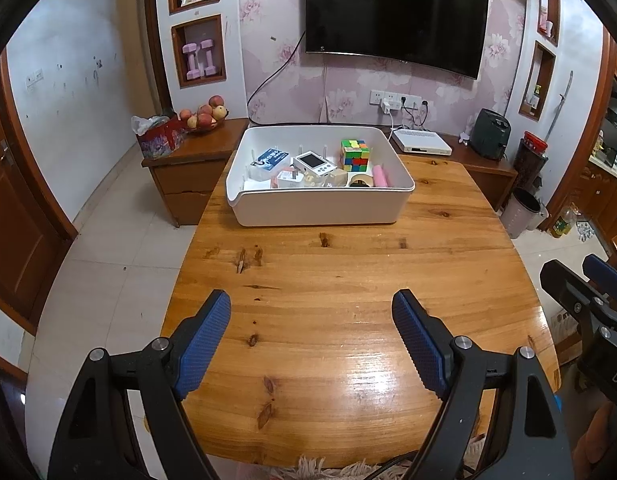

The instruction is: Organize rigid objects

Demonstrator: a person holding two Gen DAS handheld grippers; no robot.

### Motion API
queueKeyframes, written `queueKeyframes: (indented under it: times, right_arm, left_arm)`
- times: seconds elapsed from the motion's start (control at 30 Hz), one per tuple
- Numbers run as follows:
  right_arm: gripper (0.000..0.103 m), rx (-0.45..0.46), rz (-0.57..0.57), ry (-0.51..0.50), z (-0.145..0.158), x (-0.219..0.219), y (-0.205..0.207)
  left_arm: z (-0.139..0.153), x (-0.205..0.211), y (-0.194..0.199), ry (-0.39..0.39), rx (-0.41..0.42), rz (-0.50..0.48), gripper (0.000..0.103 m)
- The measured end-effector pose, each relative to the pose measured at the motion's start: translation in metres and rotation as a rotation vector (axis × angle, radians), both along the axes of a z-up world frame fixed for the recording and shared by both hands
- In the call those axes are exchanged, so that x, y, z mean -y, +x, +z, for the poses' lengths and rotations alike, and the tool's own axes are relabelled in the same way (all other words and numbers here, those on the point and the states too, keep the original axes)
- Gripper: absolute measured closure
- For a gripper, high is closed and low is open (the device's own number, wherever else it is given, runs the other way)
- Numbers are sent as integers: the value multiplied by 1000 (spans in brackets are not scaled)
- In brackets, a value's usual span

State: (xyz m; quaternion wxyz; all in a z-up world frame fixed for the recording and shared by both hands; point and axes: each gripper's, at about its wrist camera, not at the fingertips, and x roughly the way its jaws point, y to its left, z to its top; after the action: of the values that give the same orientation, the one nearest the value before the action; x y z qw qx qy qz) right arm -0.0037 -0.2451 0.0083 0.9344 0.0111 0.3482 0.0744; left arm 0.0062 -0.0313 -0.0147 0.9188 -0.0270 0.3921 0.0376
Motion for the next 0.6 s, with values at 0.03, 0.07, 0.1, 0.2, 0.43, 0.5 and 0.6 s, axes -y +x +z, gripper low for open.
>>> queueKeyframes:
  times: [0.03, 0.07, 0.1, 0.2, 0.43, 0.5, 0.6]
  right_arm:
    - [22, -1, 1, 0, 0, 0, 0]
    - [22, -4, 2, 0, -1, 0, 1]
    - [22, -5, 2, -1, -1, 0, 1]
    - [22, -8, 2, -2, -2, -1, 2]
    - [22, -13, -1, -2, -4, 0, 2]
    - [22, -18, -1, -2, -6, -1, 3]
    - [22, -20, -2, -2, -7, -1, 3]
  left_arm:
    - [-1, 0, 0, 0, -2, 0, 18]
    - [-1, 0, 0, 0, -4, -1, 18]
    - [-1, 0, 1, -1, -6, -2, 18]
    - [-2, 1, 2, -1, -9, -5, 18]
    - [-4, 2, 4, -3, -20, -5, 18]
    - [-5, 2, 4, -3, -23, -6, 18]
    - [-7, 1, 5, -4, -29, -7, 18]
